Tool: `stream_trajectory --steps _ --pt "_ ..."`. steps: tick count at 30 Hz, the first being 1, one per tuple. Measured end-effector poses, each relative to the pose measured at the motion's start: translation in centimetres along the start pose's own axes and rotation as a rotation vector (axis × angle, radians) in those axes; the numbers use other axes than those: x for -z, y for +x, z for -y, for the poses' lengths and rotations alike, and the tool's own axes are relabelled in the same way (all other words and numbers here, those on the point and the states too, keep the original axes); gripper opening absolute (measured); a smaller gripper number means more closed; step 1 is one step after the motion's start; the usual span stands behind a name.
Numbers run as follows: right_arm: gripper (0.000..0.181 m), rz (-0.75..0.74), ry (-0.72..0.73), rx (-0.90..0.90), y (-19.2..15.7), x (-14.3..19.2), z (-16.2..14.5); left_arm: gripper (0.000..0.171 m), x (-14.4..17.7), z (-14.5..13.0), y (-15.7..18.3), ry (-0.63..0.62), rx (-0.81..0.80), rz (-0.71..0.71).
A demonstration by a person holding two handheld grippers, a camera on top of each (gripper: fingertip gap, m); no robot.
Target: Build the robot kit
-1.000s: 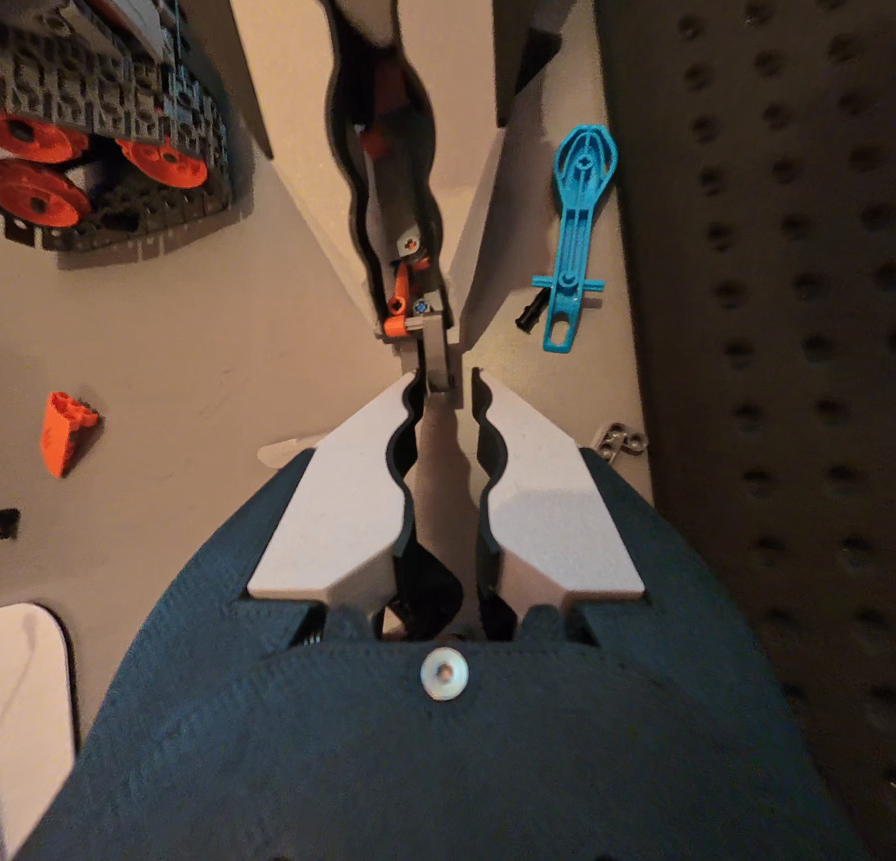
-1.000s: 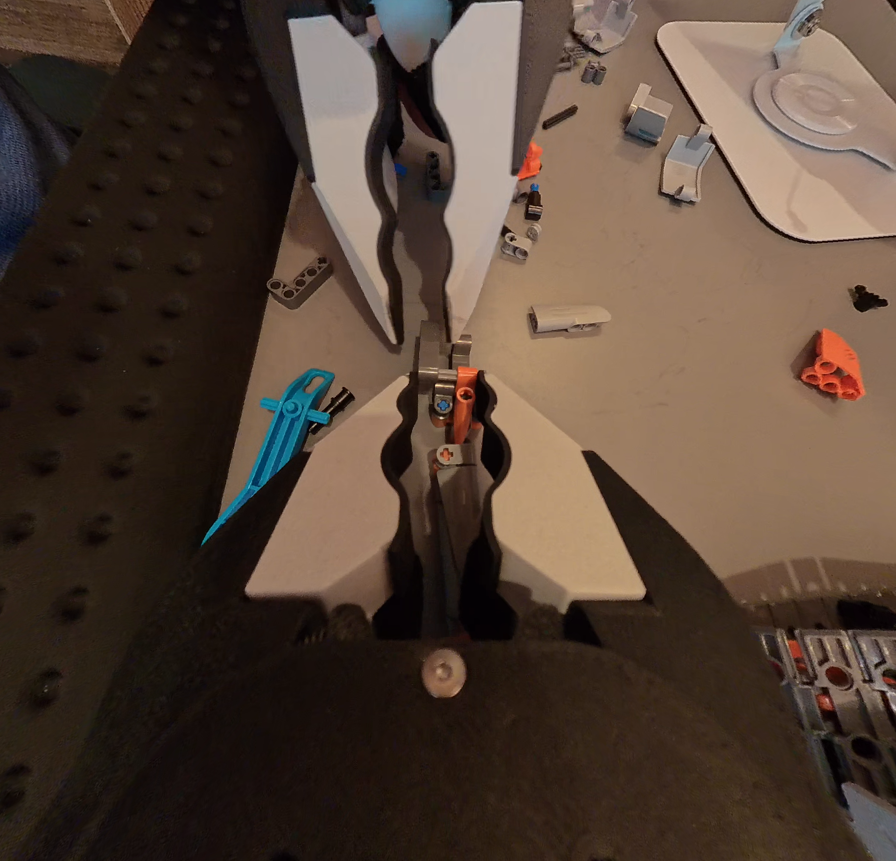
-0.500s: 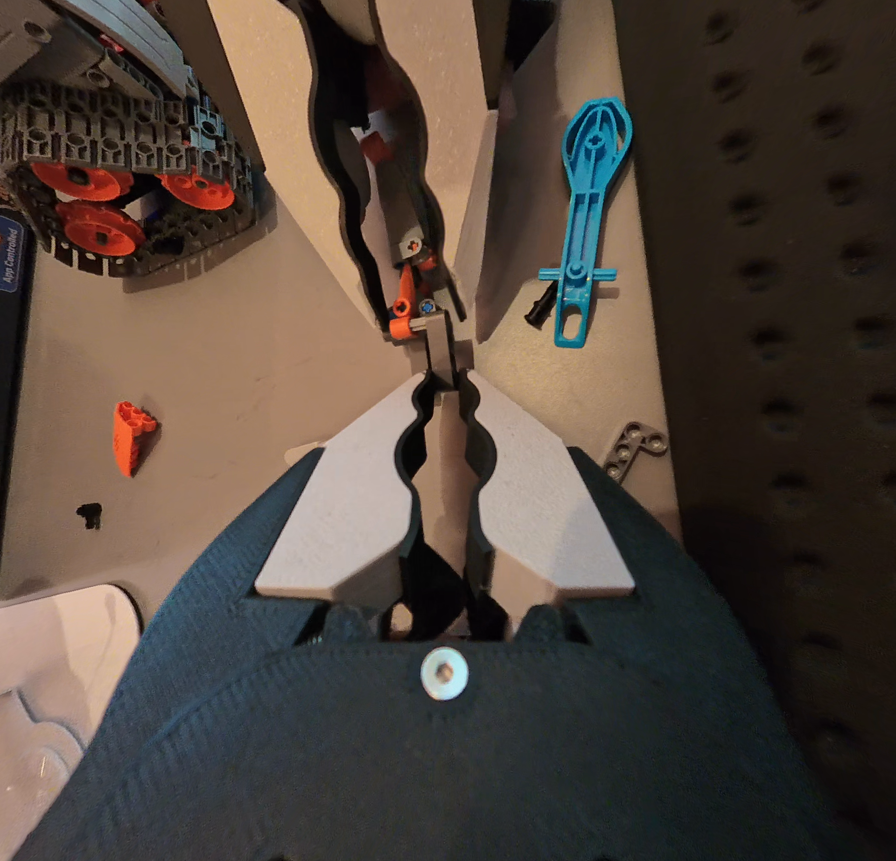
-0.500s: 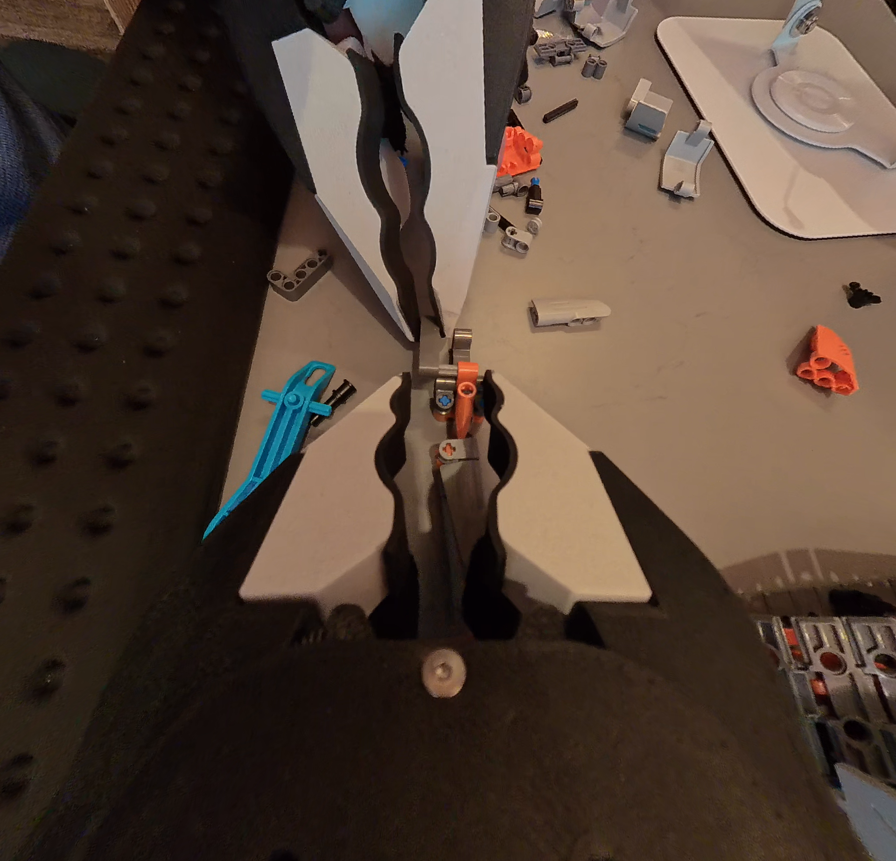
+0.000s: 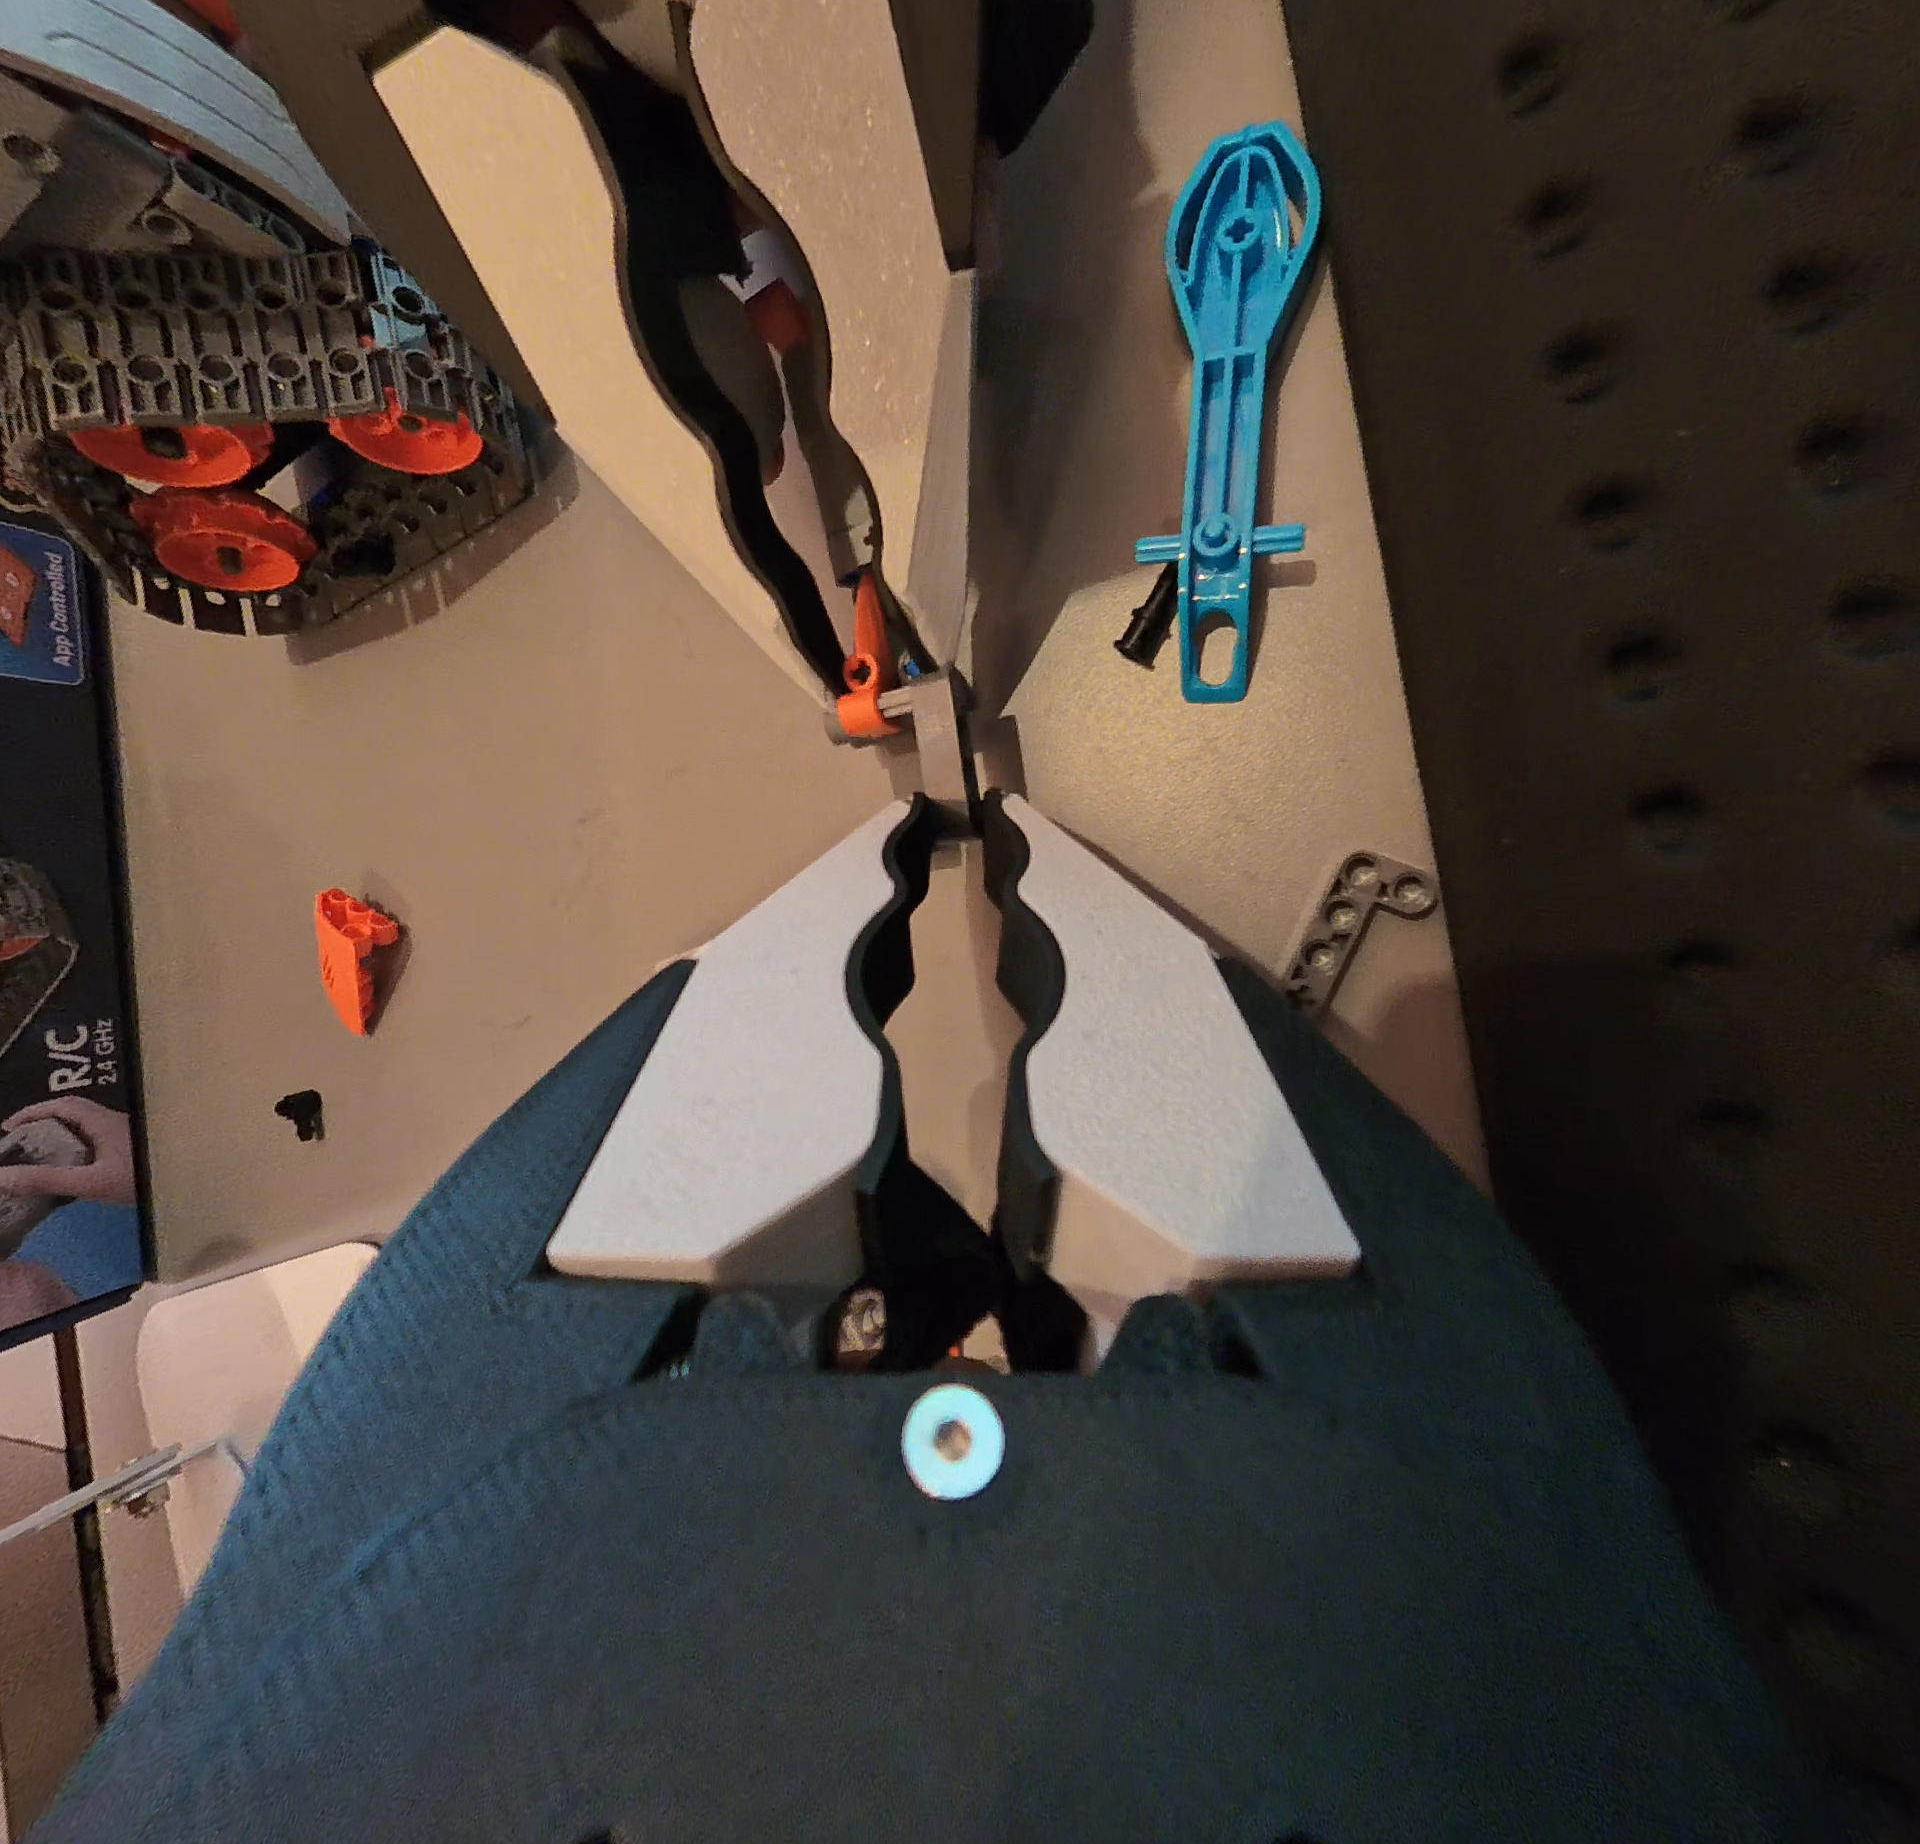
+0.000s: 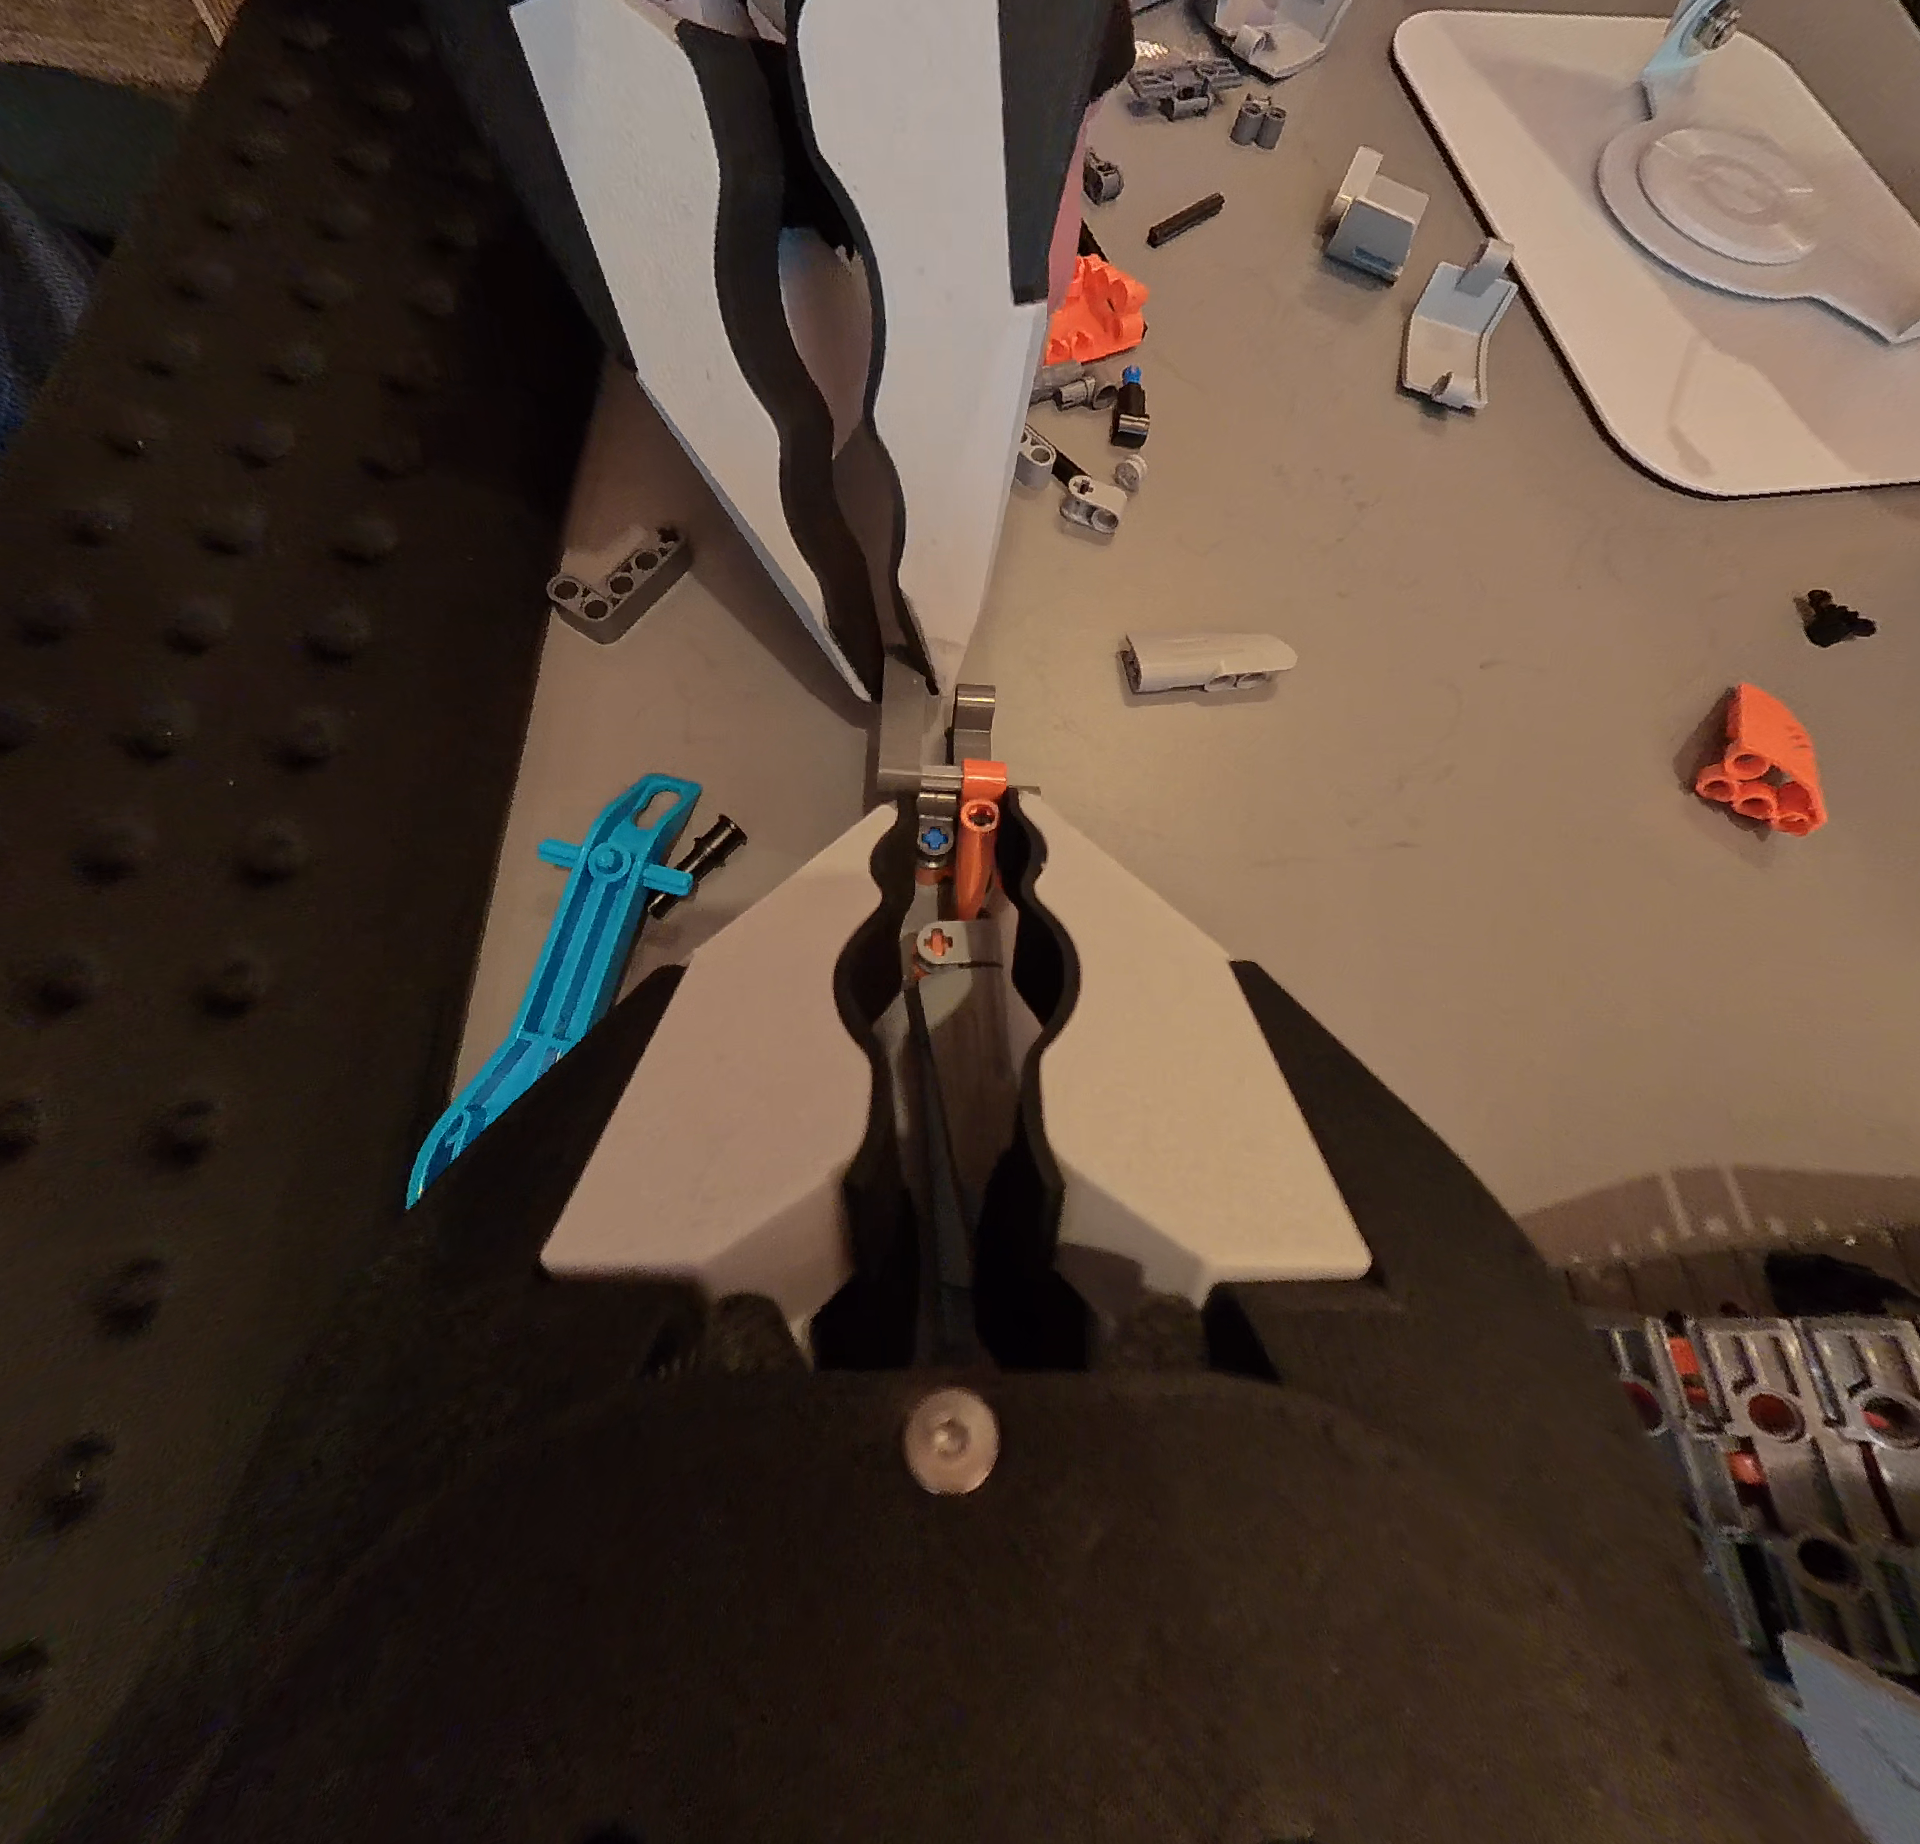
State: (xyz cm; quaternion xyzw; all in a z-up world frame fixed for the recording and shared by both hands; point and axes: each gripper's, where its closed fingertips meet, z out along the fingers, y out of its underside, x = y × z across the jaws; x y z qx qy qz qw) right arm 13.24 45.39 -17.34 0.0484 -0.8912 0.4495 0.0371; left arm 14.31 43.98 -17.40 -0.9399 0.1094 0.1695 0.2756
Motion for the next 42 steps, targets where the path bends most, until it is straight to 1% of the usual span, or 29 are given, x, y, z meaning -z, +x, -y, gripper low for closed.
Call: stream_trajectory --steps 10,15,23,32,36,40,42 --pt "0.014 0.015 -0.013 -0.014 0.0 0.0 -0.2 0.008 0.0 0.0 -0.1 -0.057 -0.063 0.008" --pt "0.013 -0.028 -0.044 0.019 0.5 0.7 -0.4 0.007 -0.2 0.2 -0.6 -0.059 -0.062 0.030" --pt "0.012 -0.025 -0.062 0.014 0.5 0.8 -0.7 0.007 -0.3 0.2 -0.7 -0.058 -0.056 0.012" --pt "0.011 -0.009 -0.082 -0.013 0.5 0.8 -0.7 0.007 -0.1 0.4 -0.8 -0.150 -0.157 0.002" --pt "0.011 -0.005 -0.084 -0.022 0.5 0.8 -0.7 0.007 -0.1 0.5 -0.8 -0.179 -0.173 -0.008" --pt "0.012 0.005 -0.058 -0.057 0.7 0.8 -0.7 0.009 -0.2 0.2 -1.1 -0.157 -0.138 0.007" --pt "0.012 0.019 -0.042 -0.073 0.6 0.8 -0.8 0.017 -0.1 -0.1 -1.3 -0.131 -0.111 0.021"
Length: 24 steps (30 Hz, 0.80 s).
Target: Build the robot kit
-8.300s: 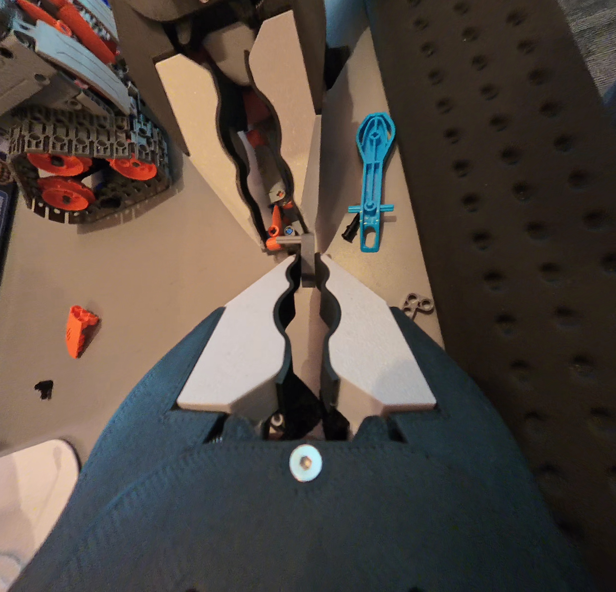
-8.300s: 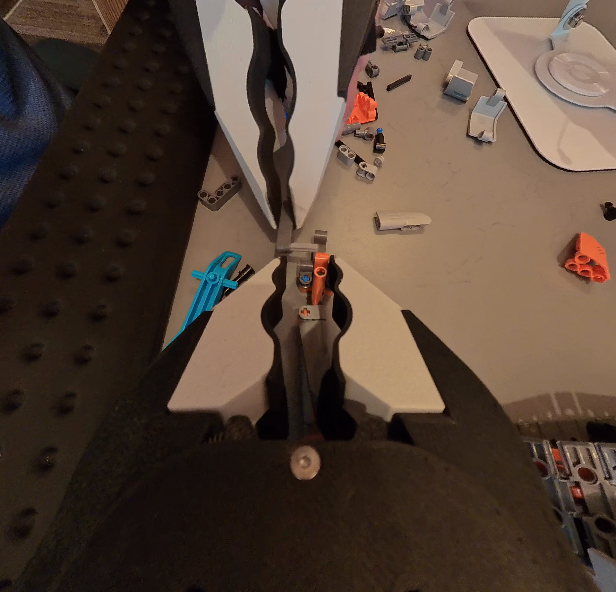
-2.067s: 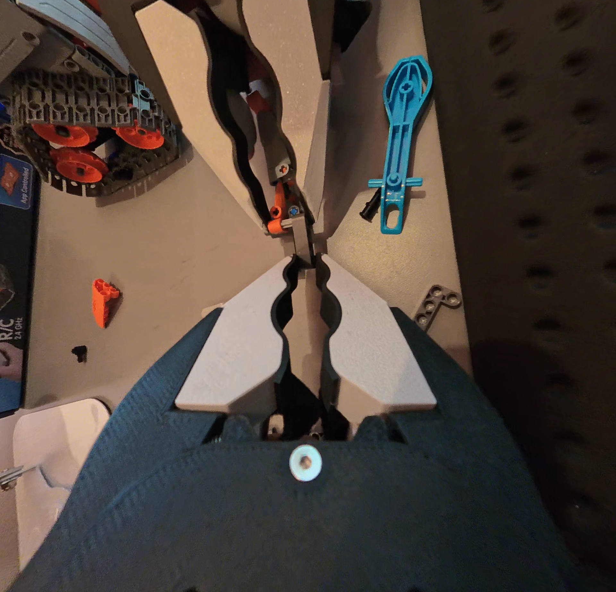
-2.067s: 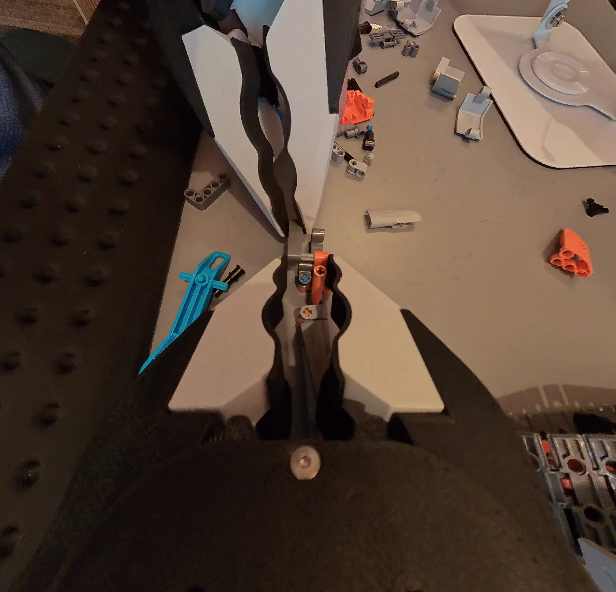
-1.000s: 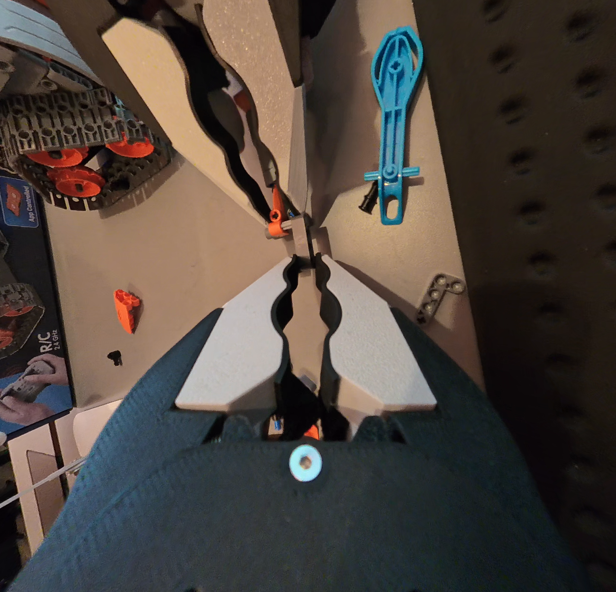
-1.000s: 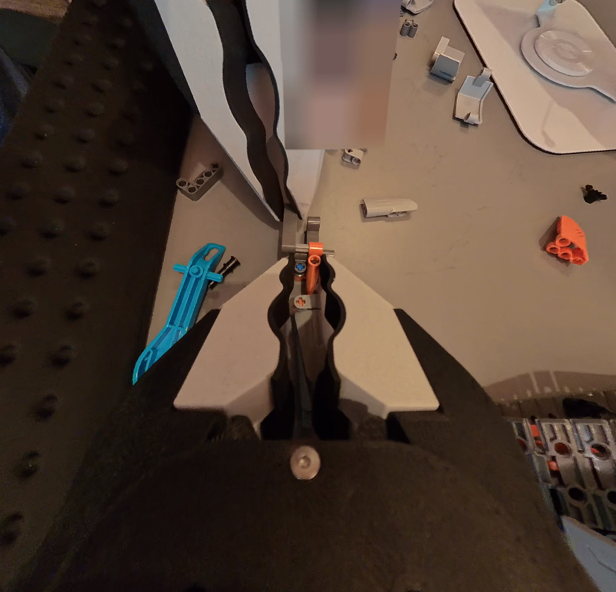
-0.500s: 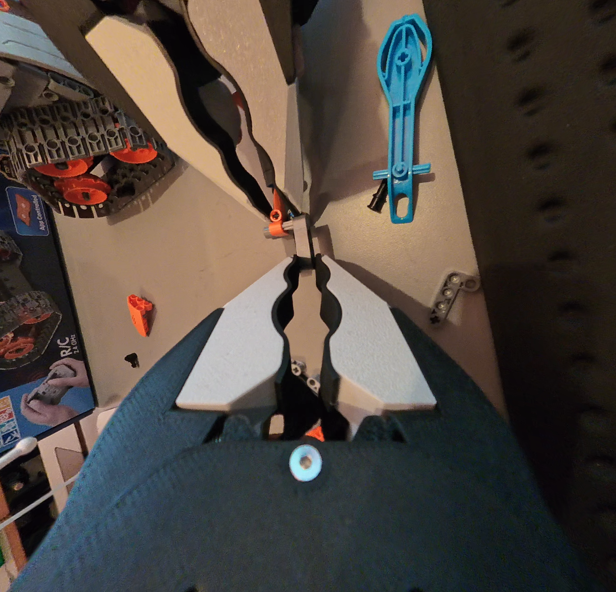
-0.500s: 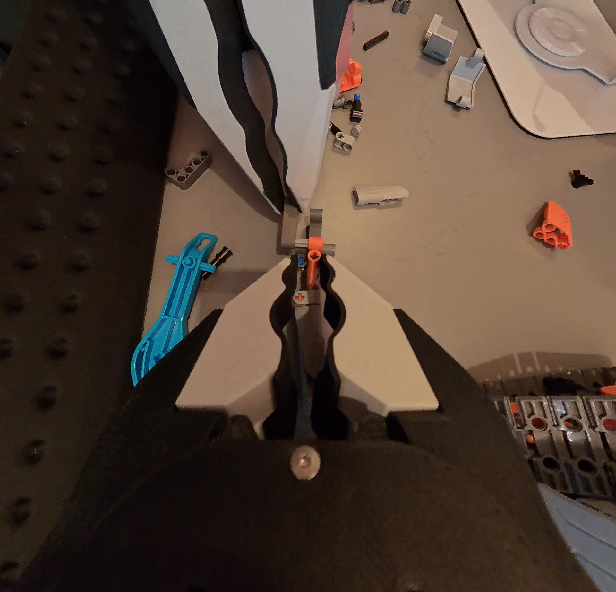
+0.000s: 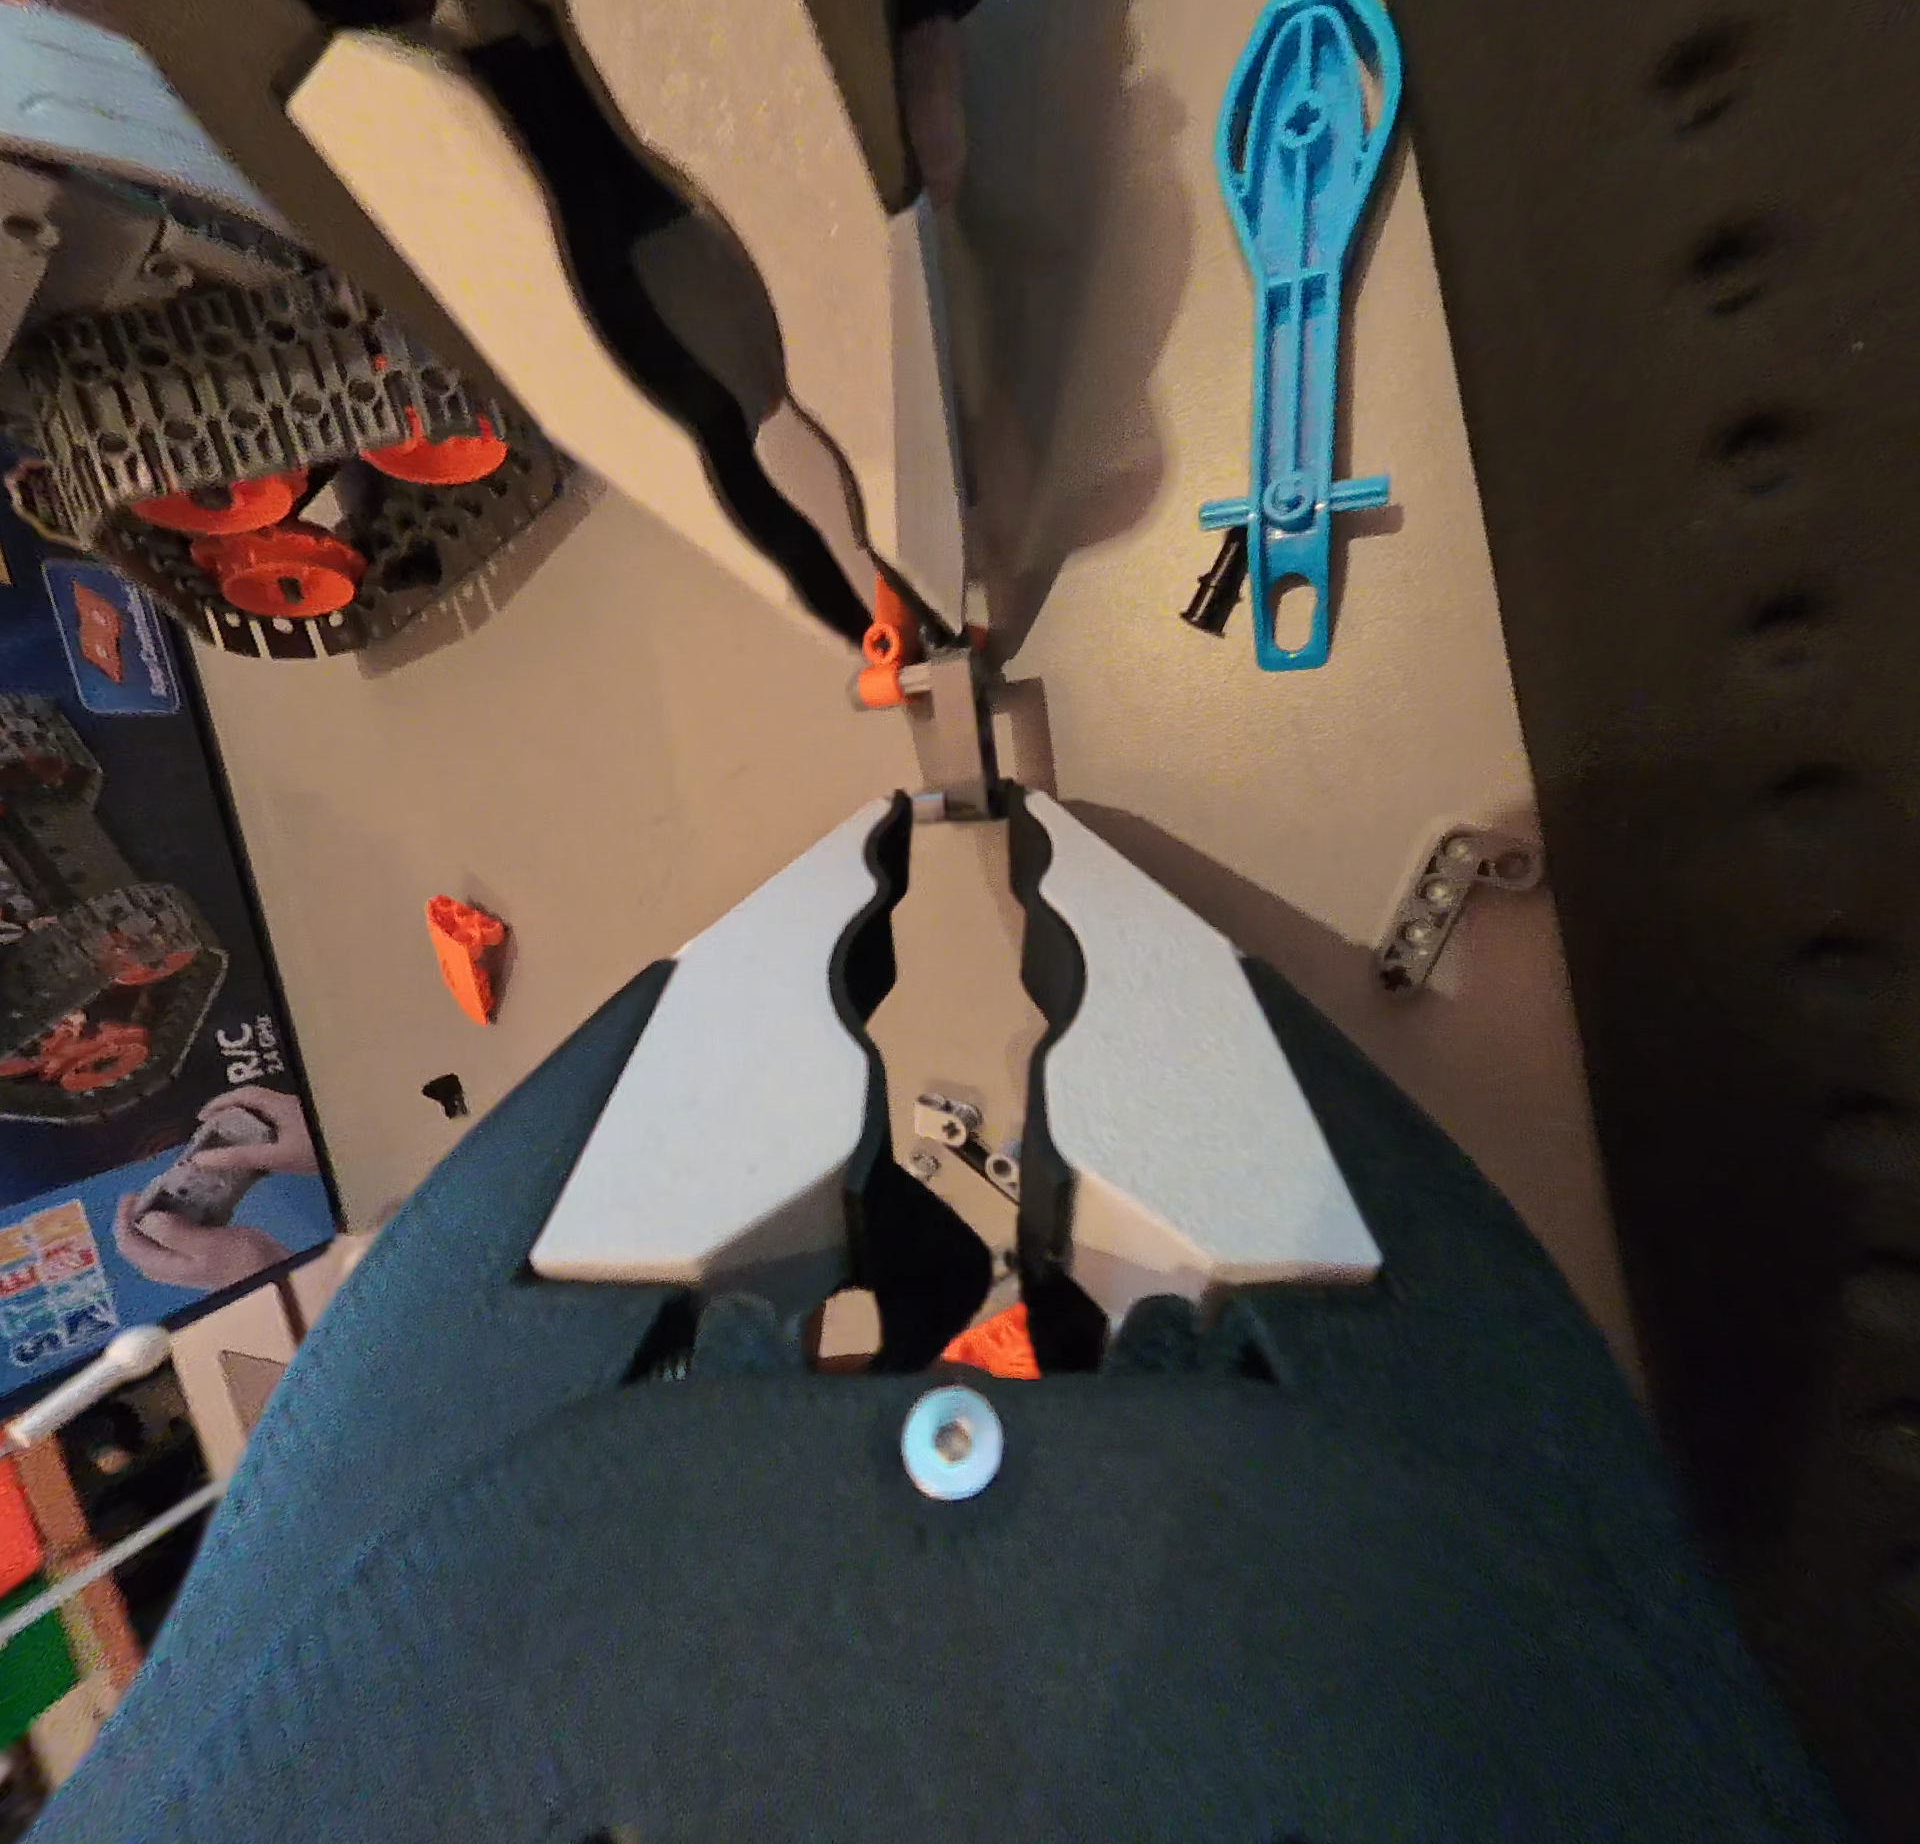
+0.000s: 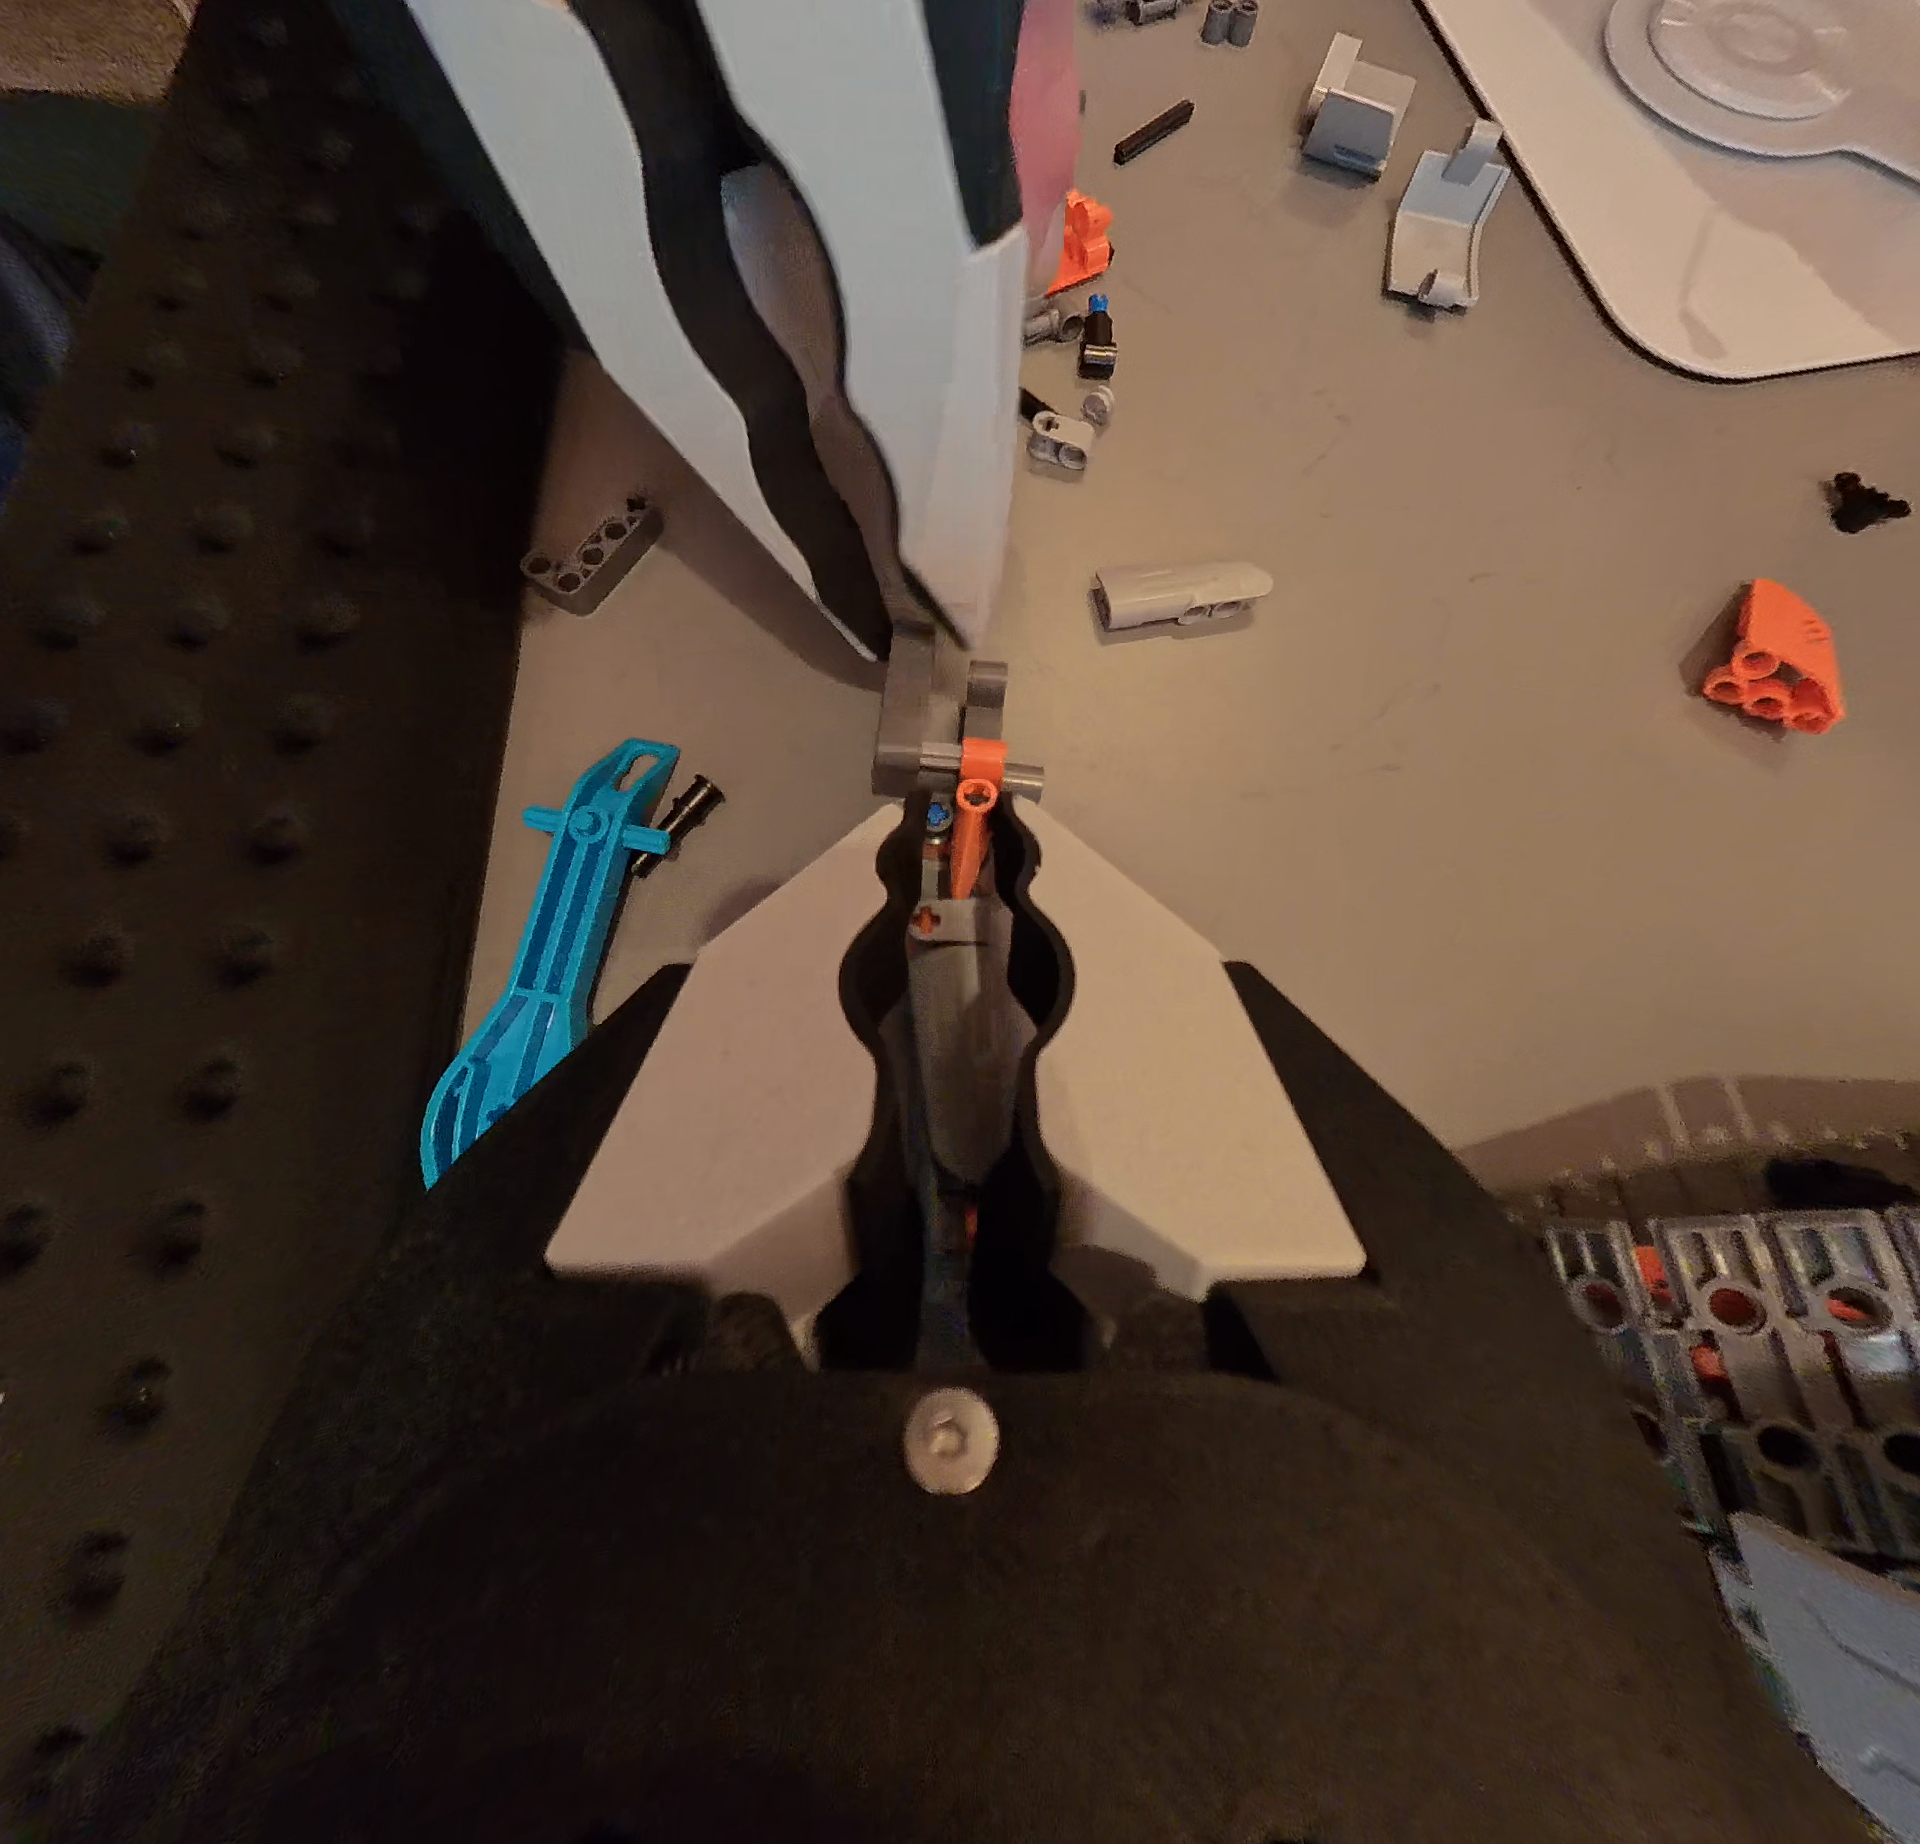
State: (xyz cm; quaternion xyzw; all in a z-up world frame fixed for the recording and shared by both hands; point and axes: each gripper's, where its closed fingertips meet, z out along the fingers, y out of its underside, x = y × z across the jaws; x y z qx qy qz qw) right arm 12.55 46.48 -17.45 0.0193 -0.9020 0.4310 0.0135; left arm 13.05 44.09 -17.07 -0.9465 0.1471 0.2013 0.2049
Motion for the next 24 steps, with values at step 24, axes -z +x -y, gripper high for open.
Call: stream_trajectory --steps 24 --pt "0.006 0.066 0.027 0.038 -0.9 0.5 -0.1 0.024 -1.0 -0.5 1.0 0.206 0.089 -0.034"
